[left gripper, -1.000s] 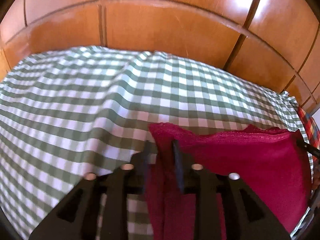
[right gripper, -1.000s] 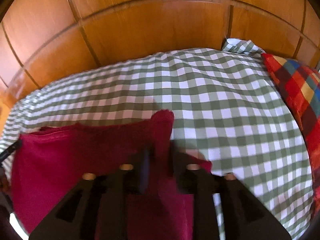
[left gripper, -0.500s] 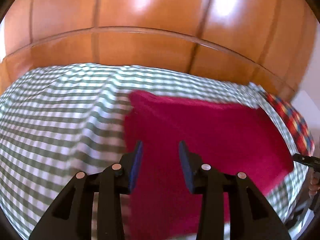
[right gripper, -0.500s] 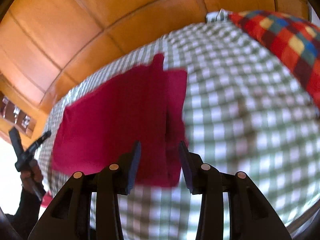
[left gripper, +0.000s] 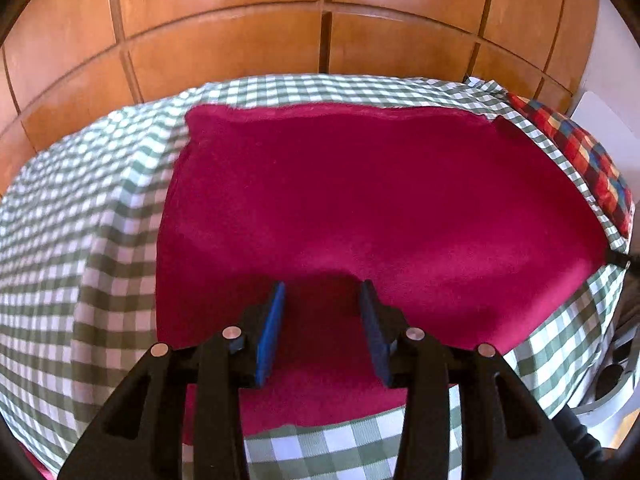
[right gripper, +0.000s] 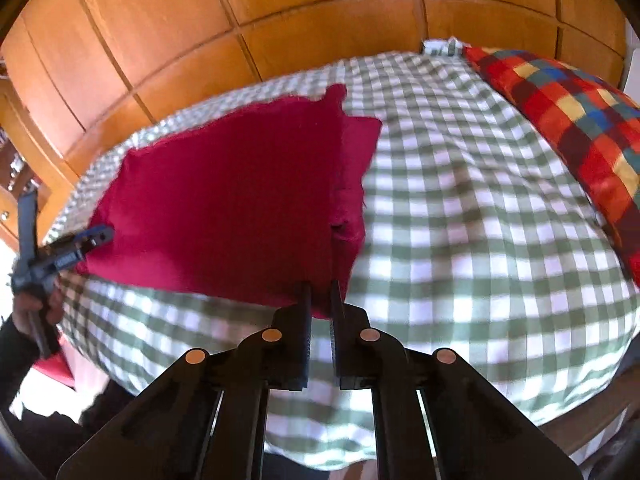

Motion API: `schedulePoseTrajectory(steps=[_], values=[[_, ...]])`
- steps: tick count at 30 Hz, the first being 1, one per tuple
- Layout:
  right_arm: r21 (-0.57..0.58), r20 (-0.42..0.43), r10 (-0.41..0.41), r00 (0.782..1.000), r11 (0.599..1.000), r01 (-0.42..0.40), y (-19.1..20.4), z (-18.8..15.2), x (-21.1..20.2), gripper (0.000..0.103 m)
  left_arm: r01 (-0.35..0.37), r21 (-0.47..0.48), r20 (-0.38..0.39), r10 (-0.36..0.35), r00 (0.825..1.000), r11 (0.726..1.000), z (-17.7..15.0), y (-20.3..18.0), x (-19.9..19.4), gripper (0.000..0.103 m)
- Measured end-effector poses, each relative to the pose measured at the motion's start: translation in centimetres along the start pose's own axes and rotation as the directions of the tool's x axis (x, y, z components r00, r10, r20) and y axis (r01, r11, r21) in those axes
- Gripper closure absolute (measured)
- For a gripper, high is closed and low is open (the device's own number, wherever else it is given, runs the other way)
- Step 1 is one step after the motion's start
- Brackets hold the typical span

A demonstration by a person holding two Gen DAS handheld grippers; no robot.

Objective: Fold small clothes

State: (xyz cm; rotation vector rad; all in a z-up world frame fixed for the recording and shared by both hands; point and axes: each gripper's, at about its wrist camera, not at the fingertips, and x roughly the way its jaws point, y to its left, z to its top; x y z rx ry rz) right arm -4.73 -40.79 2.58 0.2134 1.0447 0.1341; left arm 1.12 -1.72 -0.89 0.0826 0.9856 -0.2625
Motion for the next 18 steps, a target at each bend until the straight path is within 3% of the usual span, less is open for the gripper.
schedulePoseTrajectory(steps=[3,6,9,11,12,13,18], values=[[0.018,-0.043,-0.019,0.999,1.0,0.02,-0.6,-1.2,1.7,0.096,-0.034,0.047,-0.005,0.034,0.999,0.998,-0.5,-0.6,0.4,0.064],[0.038,-0.031,-0.024,0.999,0.999,0.025,-0.4,-1.1,1.8,0.095,-0.034,0.037,-0.01,0.035,0.999,0.999,-0.2,-0.8,0.3,0.062],[0.059,-0.015,-0.039,0.999,0.997,0.04,-0.3,-0.1,0.5,0.072,-0.001,-0.007,-0.011,0.001,1.0,1.0,0.1,-0.1,-0.1,0.062],[0.057,0.038,-0.084,0.996,0.995,0.082,0.2,1.2,-1.5,0.041,0.009,-0.023,-0.003,-0.009,1.0,1.0,0.1,0.3,-0.4,0.062],[0.049,0.08,-0.098,0.992,0.994,0.095,0.6,1.8,-2.6,0.037,0.01,-0.03,0.004,-0.01,1.0,0.999,0.0,0.3,-0.6,0.062],[0.034,0.136,-0.115,0.984,0.993,0.111,1.5,2.8,-3.9,0.036,0.016,-0.043,0.014,-0.015,1.0,0.999,-0.1,0.4,-0.9,0.062],[-0.071,0.195,-0.115,0.974,0.989,0.131,5.6,6.1,-4.4,0.036,0.04,-0.08,0.074,-0.034,0.997,0.996,-0.2,0.9,-2.6,0.062]])
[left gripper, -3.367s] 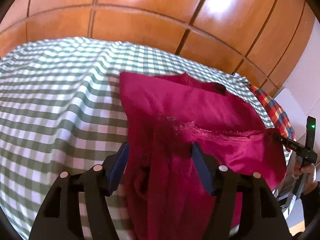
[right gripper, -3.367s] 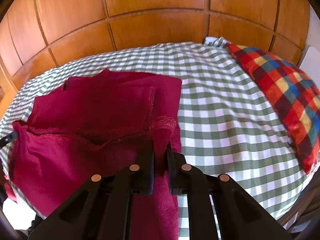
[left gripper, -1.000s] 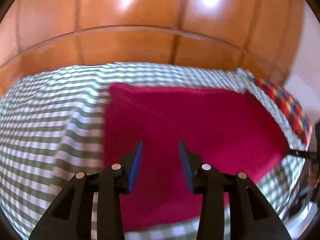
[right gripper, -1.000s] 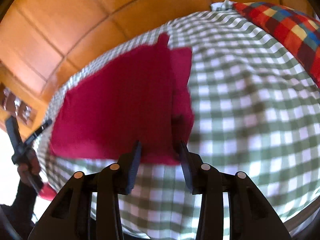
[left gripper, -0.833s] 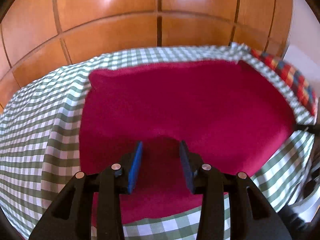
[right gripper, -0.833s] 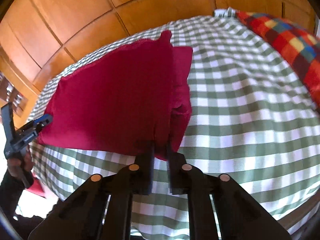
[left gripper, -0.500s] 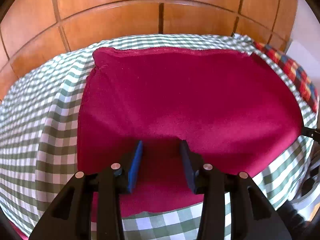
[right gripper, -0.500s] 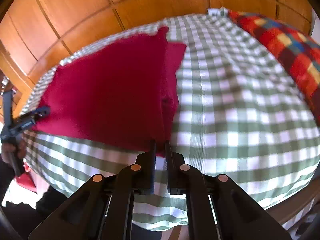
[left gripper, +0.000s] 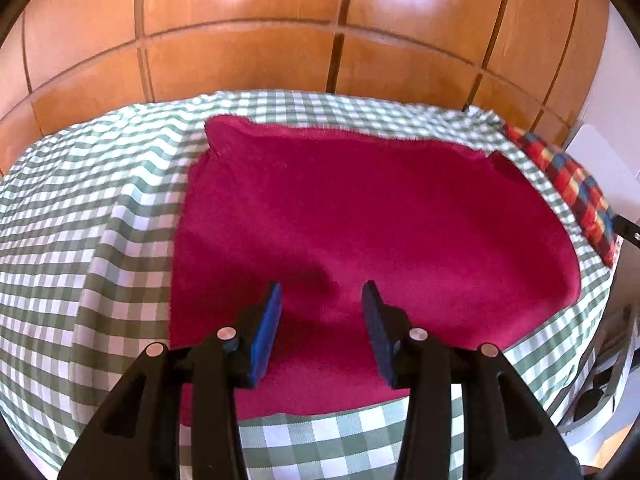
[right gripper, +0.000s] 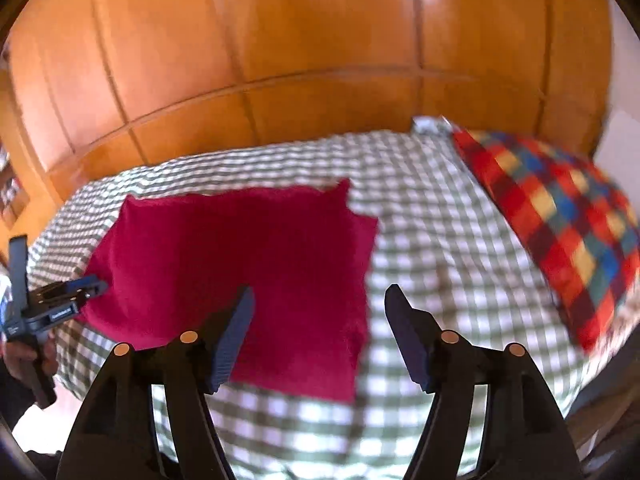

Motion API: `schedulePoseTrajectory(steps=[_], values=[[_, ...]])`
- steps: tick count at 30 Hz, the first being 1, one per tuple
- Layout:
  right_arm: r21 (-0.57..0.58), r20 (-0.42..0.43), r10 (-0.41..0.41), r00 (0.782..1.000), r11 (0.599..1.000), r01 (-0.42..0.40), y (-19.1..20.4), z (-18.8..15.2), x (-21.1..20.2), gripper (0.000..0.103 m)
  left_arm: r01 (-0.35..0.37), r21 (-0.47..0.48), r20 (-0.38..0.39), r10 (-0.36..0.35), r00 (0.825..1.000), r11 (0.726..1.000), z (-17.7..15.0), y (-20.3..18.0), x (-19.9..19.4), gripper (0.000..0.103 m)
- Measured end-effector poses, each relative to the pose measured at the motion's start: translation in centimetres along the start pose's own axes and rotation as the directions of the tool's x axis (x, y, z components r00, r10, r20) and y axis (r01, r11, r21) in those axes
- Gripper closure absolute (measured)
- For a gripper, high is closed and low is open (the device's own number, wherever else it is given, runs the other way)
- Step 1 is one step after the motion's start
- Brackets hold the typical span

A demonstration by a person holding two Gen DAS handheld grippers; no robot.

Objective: Fold small clothes
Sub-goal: 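Grasp the sweater edge with the left gripper and fold it over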

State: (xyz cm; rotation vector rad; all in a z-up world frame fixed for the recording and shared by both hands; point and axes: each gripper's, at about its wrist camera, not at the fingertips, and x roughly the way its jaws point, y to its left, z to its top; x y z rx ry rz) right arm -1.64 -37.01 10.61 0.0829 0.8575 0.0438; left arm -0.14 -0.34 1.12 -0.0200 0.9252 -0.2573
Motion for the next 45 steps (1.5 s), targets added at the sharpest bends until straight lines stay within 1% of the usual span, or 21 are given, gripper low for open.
schedulePoseTrajectory(steps=[4,6,9,12,14,15,19,21,23,26,27,28,30,32,33,35,36,39,42,44,45], values=[[-0.096,-0.024,-0.018,1.0,0.995,0.015,4.4,1.6,3.1,0.036,-0.001,-0.035,0.04,0.003,0.999,0.999,0.1,1.2,-1.4,0.059],[-0.122,-0.053,-0.015,0.998,0.993,0.009,5.9,1.6,4.9,0.036,-0.012,-0.062,0.059,0.016,0.998,0.998,-0.1,2.2,-2.2,0.058],[-0.147,-0.092,-0.047,0.995,0.989,0.033,7.6,0.7,7.6,0.036,-0.041,-0.101,0.069,0.048,0.996,0.994,-0.8,3.8,-3.2,0.057],[-0.135,-0.127,-0.089,0.988,0.988,0.072,7.7,-0.9,10.2,0.036,-0.048,-0.181,0.062,0.06,0.996,0.982,-2.0,6.5,-4.4,0.059],[-0.084,-0.131,-0.074,0.989,0.994,0.063,6.8,-1.8,11.2,0.036,-0.057,-0.223,0.05,0.07,0.996,0.973,-2.9,8.1,-5.1,0.065],[-0.054,-0.116,-0.054,0.992,0.997,0.048,6.3,-2.1,11.4,0.035,-0.057,-0.245,0.04,0.069,0.997,0.968,-3.6,8.9,-5.4,0.071],[0.027,-0.057,0.023,0.998,0.999,-0.021,5.1,-3.2,11.8,0.034,-0.004,-0.289,0.039,0.016,0.999,0.957,-5.1,10.1,-6.3,0.074],[0.026,-0.034,0.024,0.999,0.999,-0.023,5.1,-3.4,11.8,0.034,0.055,-0.306,0.051,-0.042,0.998,0.95,-5.5,10.2,-6.5,0.074],[0.009,-0.018,0.011,1.0,1.0,-0.011,5.5,-3.6,11.8,0.033,0.071,-0.296,0.055,-0.057,0.997,0.953,-5.7,9.9,-6.3,0.074],[0.001,0.003,0.001,1.0,1.0,-0.001,5.5,-3.8,11.7,0.033,0.113,-0.31,0.035,-0.108,0.994,0.944,-5.8,9.7,-5.0,0.069],[0.001,0.01,0.001,1.0,1.0,-0.001,5.5,-3.8,11.7,0.033,0.123,-0.323,0.029,-0.12,0.992,0.938,-5.9,9.5,-4.7,0.062],[0.003,0.014,0.002,1.0,1.0,-0.002,5.5,-3.9,11.6,0.033,0.13,-0.329,0.025,-0.129,0.991,0.935,-5.9,9.4,-4.3,0.059],[0.007,0.021,0.0,1.0,1.0,0.0,5.5,-3.9,11.7,0.033,0.132,-0.322,0.025,-0.131,0.991,0.937,-5.8,9.2,-3.7,0.059],[0.002,0.023,-0.005,1.0,1.0,0.005,5.5,-3.9,11.7,0.033,0.157,-0.333,0.022,-0.159,0.987,0.93,-5.3,9.3,-2.8,0.078],[0.002,0.021,-0.005,1.0,1.0,0.004,5.5,-3.9,11.7,0.033,0.173,-0.328,0.016,-0.177,0.984,0.929,-5.0,9.3,-2.6,0.094],[0.001,0.017,0.0,1.0,1.0,0.0,5.6,-3.9,11.7,0.033,0.17,-0.291,0.019,-0.172,0.985,0.941,-4.6,9.0,-3.1,0.095],[0.003,0.017,0.004,1.0,1.0,-0.004,5.5,-3.9,11.7,0.033,0.177,-0.281,0.025,-0.177,0.984,0.943,-4.6,8.9,-3.6,0.096],[0.003,0.031,0.002,1.0,1.0,-0.002,5.5,-4.1,11.8,0.033,0.096,-0.27,-0.05,-0.113,0.992,0.958,-6.2,9.3,-2.9,0.096],[-0.005,0.04,-0.014,0.999,1.0,0.014,5.8,-4.3,11.9,0.032,0.083,-0.294,-0.078,-0.11,0.991,0.952,-7.2,9.6,-1.9,0.095],[-0.003,0.041,-0.012,0.999,1.0,0.012,5.8,-4.3,11.9,0.032,0.079,-0.318,-0.075,-0.108,0.991,0.945,-6.7,9.6,-2.5,0.088],[0.0,0.044,-0.008,0.999,1.0,0.008,5.7,-4.4,11.9,0.032,0.074,-0.339,-0.065,-0.102,0.993,0.938,-6.5,9.9,-2.9,0.078]])
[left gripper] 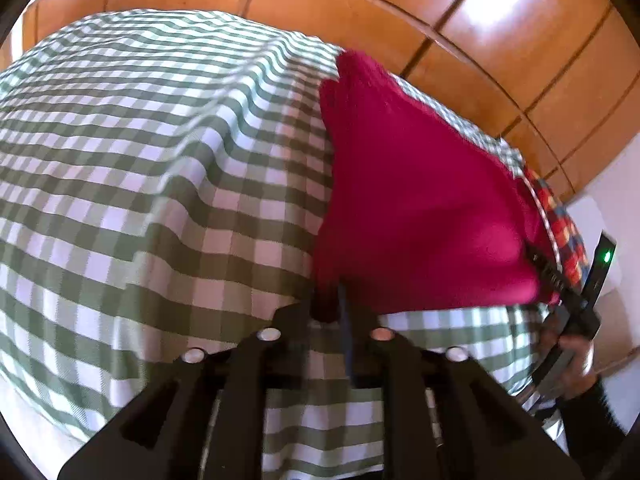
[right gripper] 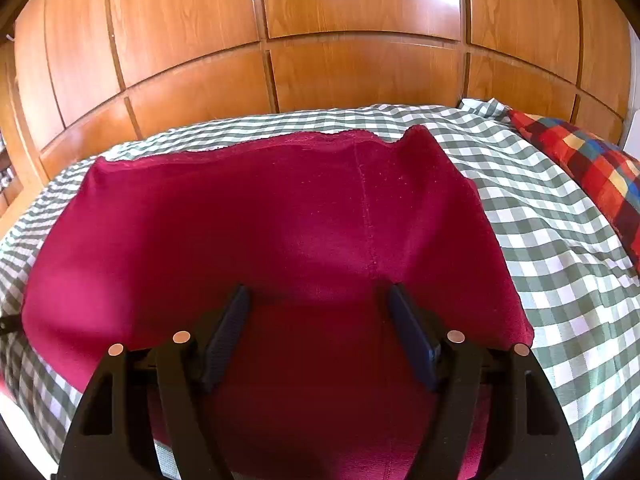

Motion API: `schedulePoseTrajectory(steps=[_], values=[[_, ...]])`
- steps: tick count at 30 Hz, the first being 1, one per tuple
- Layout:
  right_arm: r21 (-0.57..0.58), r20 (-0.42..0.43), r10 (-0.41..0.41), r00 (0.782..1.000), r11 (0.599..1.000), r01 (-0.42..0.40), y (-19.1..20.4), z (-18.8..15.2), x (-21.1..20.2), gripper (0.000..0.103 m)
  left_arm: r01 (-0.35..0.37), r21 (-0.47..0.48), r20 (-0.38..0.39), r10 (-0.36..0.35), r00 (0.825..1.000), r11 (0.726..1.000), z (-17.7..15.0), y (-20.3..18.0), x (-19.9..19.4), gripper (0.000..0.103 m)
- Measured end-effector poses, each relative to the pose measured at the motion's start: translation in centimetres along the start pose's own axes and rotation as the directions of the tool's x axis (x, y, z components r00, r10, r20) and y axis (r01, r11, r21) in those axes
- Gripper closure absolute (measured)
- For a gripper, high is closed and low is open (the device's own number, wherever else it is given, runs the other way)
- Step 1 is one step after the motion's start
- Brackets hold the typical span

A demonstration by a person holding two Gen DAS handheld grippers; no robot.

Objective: Fold small clothes

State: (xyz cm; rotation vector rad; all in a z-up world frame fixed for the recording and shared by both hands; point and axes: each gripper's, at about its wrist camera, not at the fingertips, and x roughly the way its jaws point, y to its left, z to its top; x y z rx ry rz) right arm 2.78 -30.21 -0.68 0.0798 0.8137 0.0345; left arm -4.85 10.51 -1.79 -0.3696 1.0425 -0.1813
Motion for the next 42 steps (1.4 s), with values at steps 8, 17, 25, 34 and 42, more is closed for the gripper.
schedulePoseTrajectory(steps=[8,17,25,34,42], values=[[-0.001,-0.018,-0.003,1.0,1.0,0.003,0.0,0.3,0.0,0.031,-0.009,0.051,0.142,0.002,0.99,0.999,5.1,-2.1,-1.2,0.077],[0.012,-0.079,0.049,0.996,0.999,-0.048,-0.9,4.3,-1.2,0.031,-0.083,0.243,0.184,0.038,0.982,0.966,10.4,-9.7,3.9,0.077],[0.072,-0.117,0.032,0.993,0.997,-0.024,-4.0,9.4,3.9,0.031,-0.151,0.162,0.133,0.13,0.983,0.975,13.6,-8.5,9.7,0.078],[0.177,-0.133,-0.023,0.991,0.983,0.046,-8.0,8.9,8.6,0.033,-0.057,0.006,0.082,0.057,0.995,0.998,14.0,-5.1,11.6,0.083],[0.171,-0.136,-0.02,0.991,0.984,0.043,-7.7,8.8,8.2,0.032,-0.204,0.131,0.204,0.175,0.963,0.97,10.8,-10.4,6.3,0.065]])
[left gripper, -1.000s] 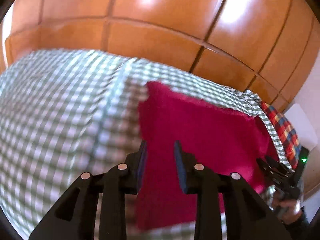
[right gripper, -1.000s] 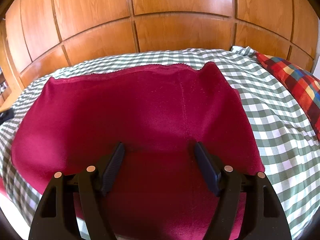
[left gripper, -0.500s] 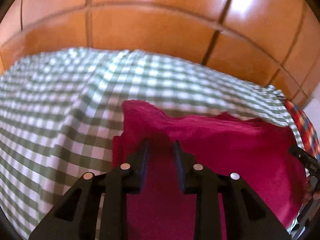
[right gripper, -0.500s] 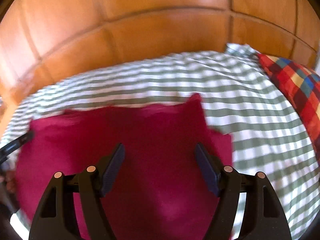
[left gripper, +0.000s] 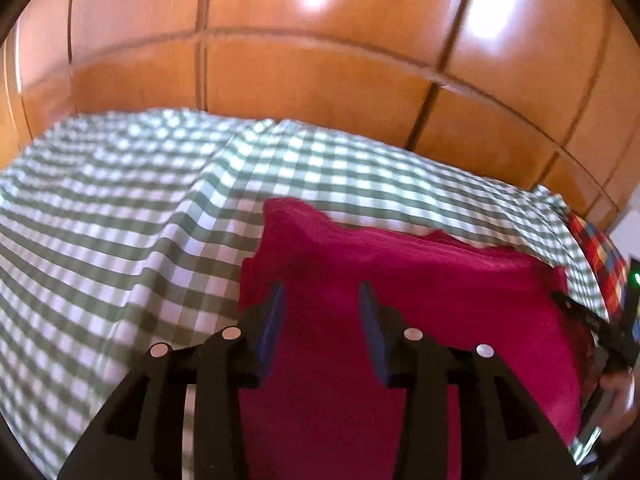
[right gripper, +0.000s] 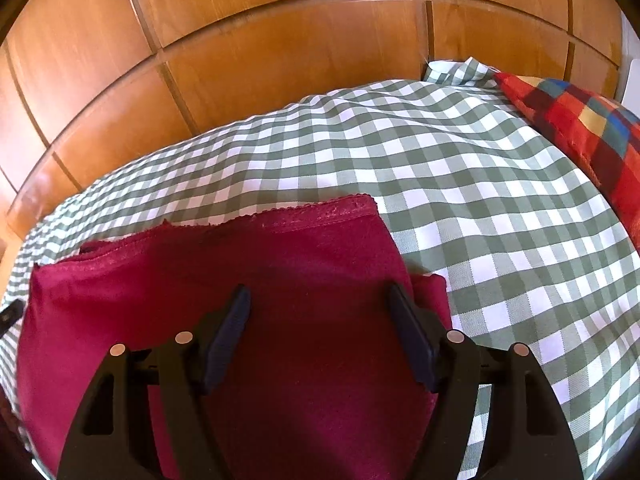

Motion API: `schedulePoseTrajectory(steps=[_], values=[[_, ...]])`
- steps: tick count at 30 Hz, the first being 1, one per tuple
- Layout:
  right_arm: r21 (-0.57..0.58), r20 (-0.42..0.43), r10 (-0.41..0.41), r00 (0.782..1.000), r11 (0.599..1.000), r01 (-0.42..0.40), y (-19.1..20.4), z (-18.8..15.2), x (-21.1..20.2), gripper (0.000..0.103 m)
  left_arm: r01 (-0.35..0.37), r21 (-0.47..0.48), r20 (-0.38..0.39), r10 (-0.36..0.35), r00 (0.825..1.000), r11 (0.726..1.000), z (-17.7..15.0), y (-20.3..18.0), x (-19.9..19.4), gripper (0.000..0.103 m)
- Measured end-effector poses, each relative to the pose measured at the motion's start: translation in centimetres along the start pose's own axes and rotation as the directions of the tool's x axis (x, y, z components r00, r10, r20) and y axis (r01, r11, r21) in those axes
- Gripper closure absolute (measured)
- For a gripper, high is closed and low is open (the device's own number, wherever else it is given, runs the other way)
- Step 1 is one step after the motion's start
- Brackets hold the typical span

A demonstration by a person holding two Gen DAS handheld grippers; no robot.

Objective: Fold small clothes

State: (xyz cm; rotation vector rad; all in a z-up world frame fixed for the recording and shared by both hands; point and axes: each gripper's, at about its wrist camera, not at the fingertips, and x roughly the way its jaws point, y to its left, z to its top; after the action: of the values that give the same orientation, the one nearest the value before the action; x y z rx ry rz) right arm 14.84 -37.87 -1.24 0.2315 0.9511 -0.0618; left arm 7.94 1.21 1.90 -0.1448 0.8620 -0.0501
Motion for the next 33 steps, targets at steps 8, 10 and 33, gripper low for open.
schedulePoseTrajectory(steps=[8,10,33], values=[[-0.018,-0.032,0.027,0.999,0.999,-0.028,0.7,0.1,-2.3,0.023,-0.008,0.051,0.051,0.005,0.999,0.999,-3.1,-2.7,-4.3,0.062],[-0.01,-0.02,0.049,0.999,0.999,-0.049,0.5,-0.3,-3.7,0.023,-0.008,0.064,0.049,0.005,0.999,0.998,-3.8,-3.2,-4.7,0.062],[0.299,-0.052,0.394,0.918,0.883,-0.362,-8.0,-8.6,-7.5,0.03,0.009,0.102,-0.039,-0.005,0.999,0.995,-7.3,-5.2,-3.4,0.059]])
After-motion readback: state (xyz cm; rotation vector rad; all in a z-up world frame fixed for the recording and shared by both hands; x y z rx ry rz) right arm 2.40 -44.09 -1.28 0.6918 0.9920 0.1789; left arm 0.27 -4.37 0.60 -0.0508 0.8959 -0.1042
